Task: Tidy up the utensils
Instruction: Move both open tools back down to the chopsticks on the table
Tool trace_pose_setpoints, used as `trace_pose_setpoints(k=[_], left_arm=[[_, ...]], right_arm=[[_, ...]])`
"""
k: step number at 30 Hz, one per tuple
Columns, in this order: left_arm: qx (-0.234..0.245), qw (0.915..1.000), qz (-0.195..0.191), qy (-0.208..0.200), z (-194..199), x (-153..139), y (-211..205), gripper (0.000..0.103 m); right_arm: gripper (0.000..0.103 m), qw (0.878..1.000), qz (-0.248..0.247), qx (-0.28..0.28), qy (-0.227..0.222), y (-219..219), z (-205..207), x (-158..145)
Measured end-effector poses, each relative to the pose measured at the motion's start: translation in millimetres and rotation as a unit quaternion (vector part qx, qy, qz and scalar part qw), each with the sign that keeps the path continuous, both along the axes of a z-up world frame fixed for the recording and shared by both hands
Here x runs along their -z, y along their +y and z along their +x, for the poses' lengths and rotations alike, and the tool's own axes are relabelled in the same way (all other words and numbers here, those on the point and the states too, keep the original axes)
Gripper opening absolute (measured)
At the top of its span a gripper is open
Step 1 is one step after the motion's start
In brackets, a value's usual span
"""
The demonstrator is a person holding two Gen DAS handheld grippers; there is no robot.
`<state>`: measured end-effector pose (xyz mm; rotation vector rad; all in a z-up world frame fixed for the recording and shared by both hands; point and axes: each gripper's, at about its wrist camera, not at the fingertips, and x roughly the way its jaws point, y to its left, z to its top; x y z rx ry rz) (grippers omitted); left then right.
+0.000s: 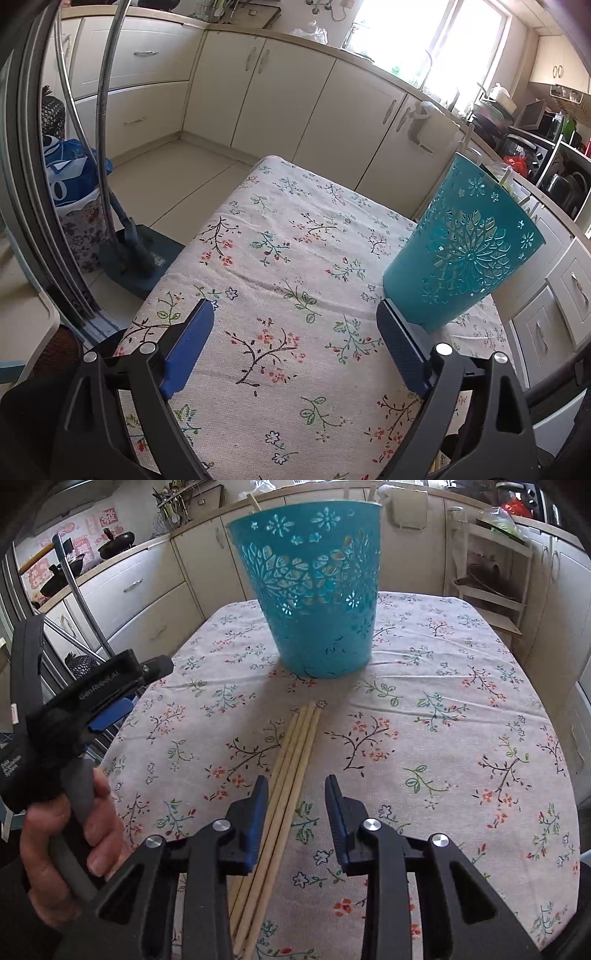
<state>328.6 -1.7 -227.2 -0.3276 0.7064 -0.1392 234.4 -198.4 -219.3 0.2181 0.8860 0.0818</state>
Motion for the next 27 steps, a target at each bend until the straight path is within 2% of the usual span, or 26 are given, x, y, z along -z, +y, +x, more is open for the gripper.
trace_pose_setpoints(k=[5,10,13,18,27], left_arm=[[0.000,1.0000,-0.001,0.002,0.2,0.4,-1.8,0.086],[0.003,1.0000,0.003,0.004,0.9,0.9,-4.7,0.086],[0.003,1.0000,0.002,0.005,1.3,1.3,-4.1,0.086],[0.004,1.0000,0.003,0.007,1.8,1.7,-4.1,0.086],[0.005,1.0000,0.004,0.008,1.9,2.9,-4.5,0.086]], right_arm=[[0.028,1.000,-0.017,-0.001,0.011,0.5,0.6,16.6],[0.021,0.999,-0.028,0.005,0.017,-6.1,-0.7,16.6],[0.021,1.000,-0.026,0.002,0.017,-6.9,-1.7,16.8],[0.021,1.000,0.013,0.001,0.009,-15.0,-6.2,14.0],[0.021,1.000,-0.025,0.010,0.012,-13.3,2.5,14.2]])
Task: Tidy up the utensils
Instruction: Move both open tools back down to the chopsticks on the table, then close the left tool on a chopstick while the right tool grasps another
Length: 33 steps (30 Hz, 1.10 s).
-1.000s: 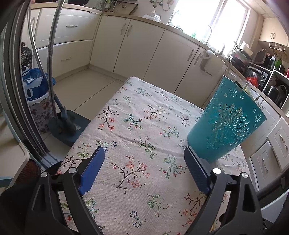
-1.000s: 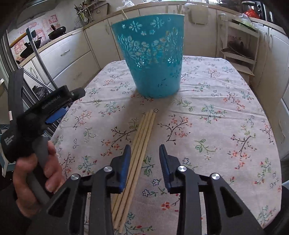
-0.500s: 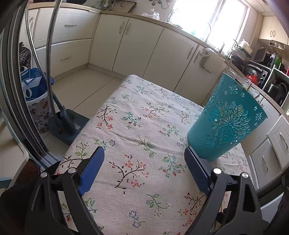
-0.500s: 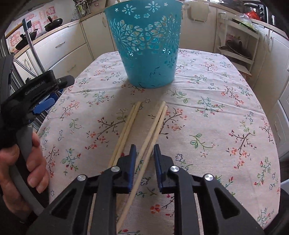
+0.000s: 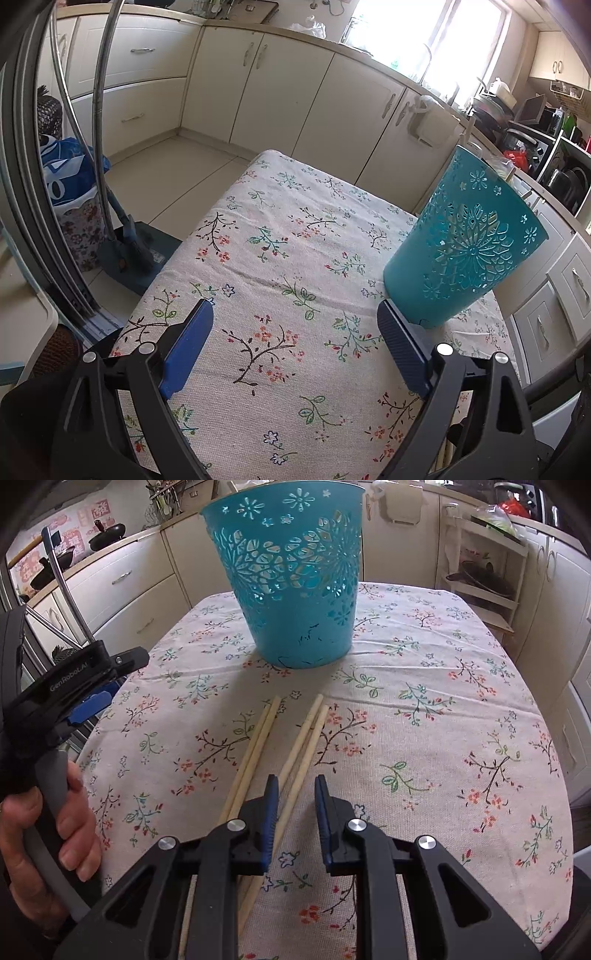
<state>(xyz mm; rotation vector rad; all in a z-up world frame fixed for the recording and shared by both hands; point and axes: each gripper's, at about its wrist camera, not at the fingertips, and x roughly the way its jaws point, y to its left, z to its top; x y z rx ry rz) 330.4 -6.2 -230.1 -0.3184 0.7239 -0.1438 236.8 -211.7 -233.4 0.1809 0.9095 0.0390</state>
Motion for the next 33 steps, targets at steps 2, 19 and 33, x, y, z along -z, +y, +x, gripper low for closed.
trace_pose_setpoints(k=[2,19,33], left_arm=[[0.000,1.0000,-0.001,0.000,0.0,0.2,0.2,0.086],[0.172,0.9738,0.144,0.034,-41.9,6.2,-93.2,0.086],[0.180,0.9614,0.198,0.065,-38.1,15.1,-110.8,0.086]], right_arm=[[0.019,1.000,-0.016,-0.005,0.000,-0.1,-1.2,-0.3],[0.012,1.000,-0.003,0.000,-0.003,-28.2,-3.2,2.1],[0.012,0.999,0.046,0.005,-0.027,-40.4,-7.9,6.2]])
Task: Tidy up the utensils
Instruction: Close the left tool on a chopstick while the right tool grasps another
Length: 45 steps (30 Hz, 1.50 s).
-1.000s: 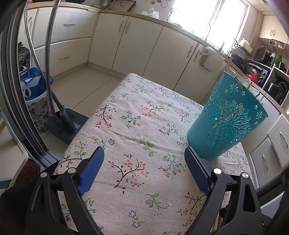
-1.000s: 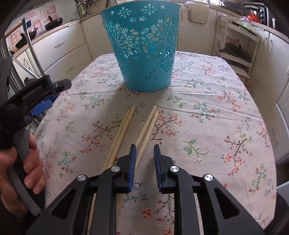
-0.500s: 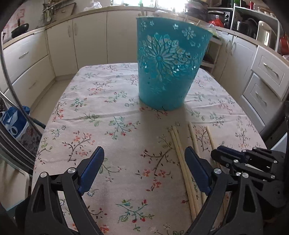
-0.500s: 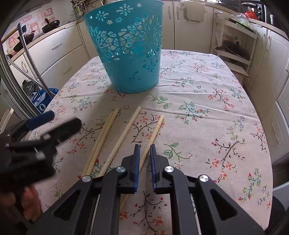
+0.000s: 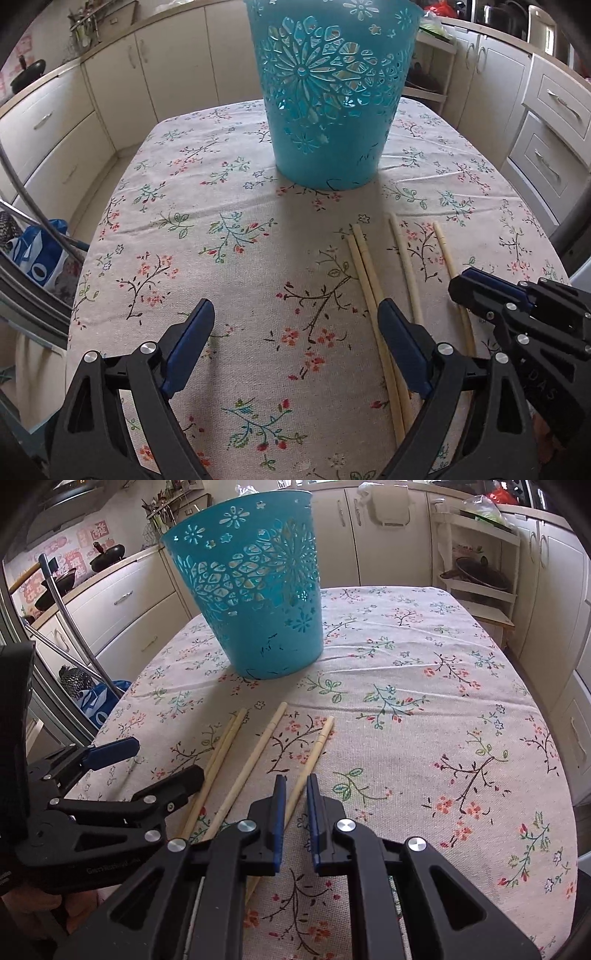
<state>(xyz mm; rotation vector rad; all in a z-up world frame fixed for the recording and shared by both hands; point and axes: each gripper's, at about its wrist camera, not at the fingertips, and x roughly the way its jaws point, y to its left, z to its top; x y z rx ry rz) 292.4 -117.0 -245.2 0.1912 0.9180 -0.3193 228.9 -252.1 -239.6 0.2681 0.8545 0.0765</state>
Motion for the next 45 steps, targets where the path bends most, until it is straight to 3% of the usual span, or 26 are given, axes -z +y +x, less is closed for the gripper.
trace_pose_setpoints(k=[9,11,14,15,16,22,23,24,25,32,35,38,40,45], left_arm=[[-0.015,0.9997,0.010,0.018,-2.4,3.8,-7.9,0.081],[-0.014,0.9997,0.009,0.016,-2.8,2.1,-6.6,0.075],[-0.011,0.9998,0.005,0.014,-1.0,-0.9,-6.8,0.048],[-0.012,0.9998,0.004,0.014,0.3,-1.8,-5.7,0.035],[-0.017,0.9997,-0.001,0.016,2.7,-2.1,-3.6,0.029],[-0.014,0.9995,-0.011,0.027,9.2,-0.6,-5.3,0.029],[-0.007,0.9995,-0.012,0.028,10.0,-0.5,-6.9,0.024],[-0.003,0.9994,-0.016,0.031,10.7,-0.8,-7.1,0.010],[-0.002,0.9989,-0.026,0.038,11.7,-0.9,-5.7,0.006],[0.008,0.9990,-0.019,0.039,13.9,1.5,-12.0,0.006],[0.012,0.9985,-0.036,0.040,14.0,-1.9,-8.7,0.004],[0.014,0.9969,-0.076,0.015,10.1,-26.2,2.7,0.004],[0.016,0.9939,-0.107,-0.020,8.7,-58.0,12.5,0.004],[0.033,0.9786,-0.171,-0.109,10.4,-141.5,24.4,0.004]], right_arm=[[0.012,1.000,0.008,0.002,0.010,-3.5,4.6,-0.4],[0.009,1.000,-0.001,-0.004,0.012,-2.7,4.1,-1.1],[0.007,1.000,-0.016,-0.004,0.014,-4.6,2.4,-1.3],[0.007,1.000,-0.027,0.001,0.014,-5.8,2.6,-1.8],[0.006,0.999,-0.035,0.006,0.015,-7.2,2.9,-2.1],[0.012,0.999,-0.025,-0.003,0.023,-11.9,9.1,-1.9],[0.012,0.999,-0.031,-0.007,0.023,-11.7,10.2,-2.3],[0.012,0.999,-0.035,-0.010,0.023,-10.7,10.5,-2.2],[0.011,0.999,-0.037,-0.015,0.024,-10.6,10.7,-2.3],[0.009,0.999,-0.036,-0.021,0.024,-15.1,11.1,-1.7],[0.009,0.999,-0.040,-0.020,0.017,-12.7,10.9,-1.7],[0.007,1.000,-0.016,-0.014,0.013,-20.0,8.7,0.4],[0.007,1.000,-0.005,-0.014,0.012,-22.9,8.9,1.3],[0.007,1.000,-0.008,-0.013,0.011,-21.2,9.7,1.2]])
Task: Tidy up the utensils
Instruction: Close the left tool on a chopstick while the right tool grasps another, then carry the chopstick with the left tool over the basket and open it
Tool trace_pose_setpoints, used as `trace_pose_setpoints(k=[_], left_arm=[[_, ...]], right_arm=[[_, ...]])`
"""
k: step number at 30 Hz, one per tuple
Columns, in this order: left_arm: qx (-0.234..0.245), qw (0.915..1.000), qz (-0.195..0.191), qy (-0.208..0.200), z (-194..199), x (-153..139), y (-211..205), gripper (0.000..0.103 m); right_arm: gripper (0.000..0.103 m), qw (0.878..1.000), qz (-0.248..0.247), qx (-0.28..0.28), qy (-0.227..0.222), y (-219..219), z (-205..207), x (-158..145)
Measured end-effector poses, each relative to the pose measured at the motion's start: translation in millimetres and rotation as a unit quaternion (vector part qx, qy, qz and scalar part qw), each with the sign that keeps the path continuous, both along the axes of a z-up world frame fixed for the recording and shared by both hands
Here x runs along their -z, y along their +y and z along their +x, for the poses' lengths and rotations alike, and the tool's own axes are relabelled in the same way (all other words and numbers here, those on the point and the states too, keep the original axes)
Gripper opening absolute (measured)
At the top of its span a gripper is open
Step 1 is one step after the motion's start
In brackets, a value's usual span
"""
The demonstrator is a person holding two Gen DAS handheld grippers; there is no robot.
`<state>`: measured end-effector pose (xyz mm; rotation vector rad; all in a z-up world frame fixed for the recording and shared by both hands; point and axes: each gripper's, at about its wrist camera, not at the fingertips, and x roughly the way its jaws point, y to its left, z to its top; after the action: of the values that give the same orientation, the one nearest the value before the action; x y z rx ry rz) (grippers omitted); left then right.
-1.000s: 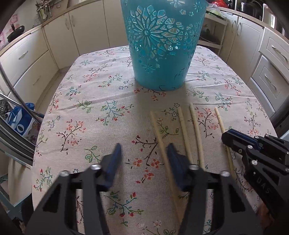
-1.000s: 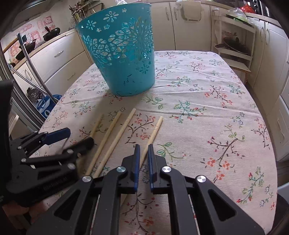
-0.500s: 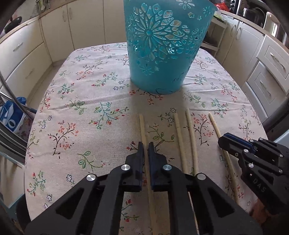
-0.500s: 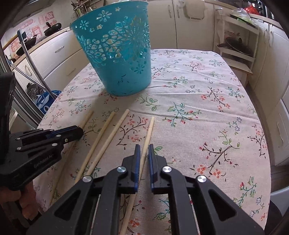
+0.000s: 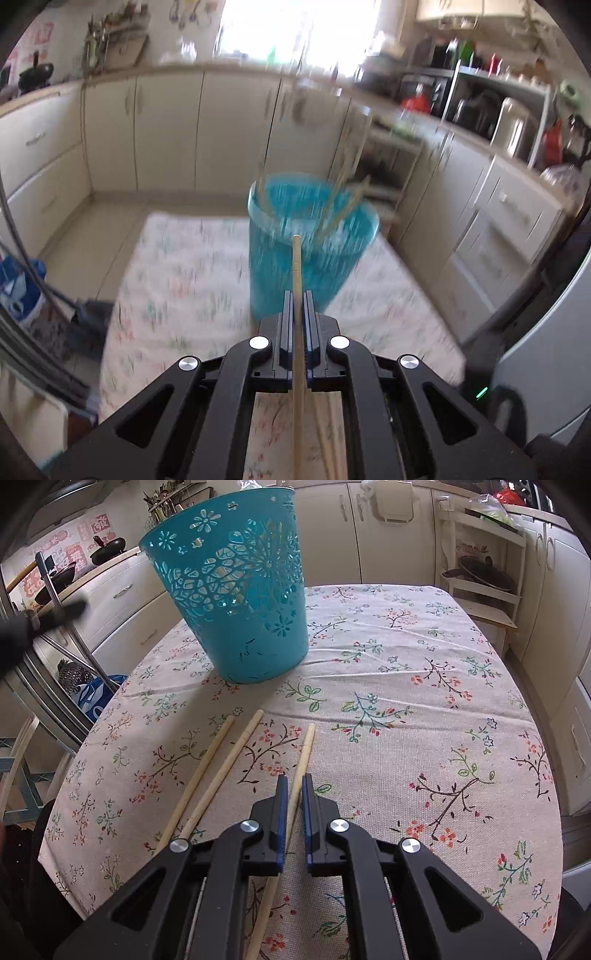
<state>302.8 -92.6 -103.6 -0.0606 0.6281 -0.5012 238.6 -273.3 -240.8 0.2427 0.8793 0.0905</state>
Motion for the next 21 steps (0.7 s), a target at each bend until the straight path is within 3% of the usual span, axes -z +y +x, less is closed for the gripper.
trace_pose_setpoints(k=[5,10,14,21], left_arm=[[-0.005,0.9961,-0.041,-0.078,23.8,-66.2,-13.1,0.004],[-0.027,0.9906,-0.073,-0.113,61.9,-95.0,-33.7,0.004],[-0.044,0.9863,-0.076,-0.140,90.9,-98.8,-57.6,0.004],[-0.088,0.9855,-0.067,-0.128,130.3,-62.3,-78.4,0.004]], right_arm=[[0.007,1.000,0.009,0.001,-0.001,-1.8,-0.1,0.4],[0.007,1.000,0.015,0.001,-0.002,-3.9,-1.4,1.4],[0.007,1.000,0.026,0.001,-0.002,-6.7,-1.0,1.9],[0.007,0.999,0.048,0.000,-0.001,-12.6,0.4,3.6]])
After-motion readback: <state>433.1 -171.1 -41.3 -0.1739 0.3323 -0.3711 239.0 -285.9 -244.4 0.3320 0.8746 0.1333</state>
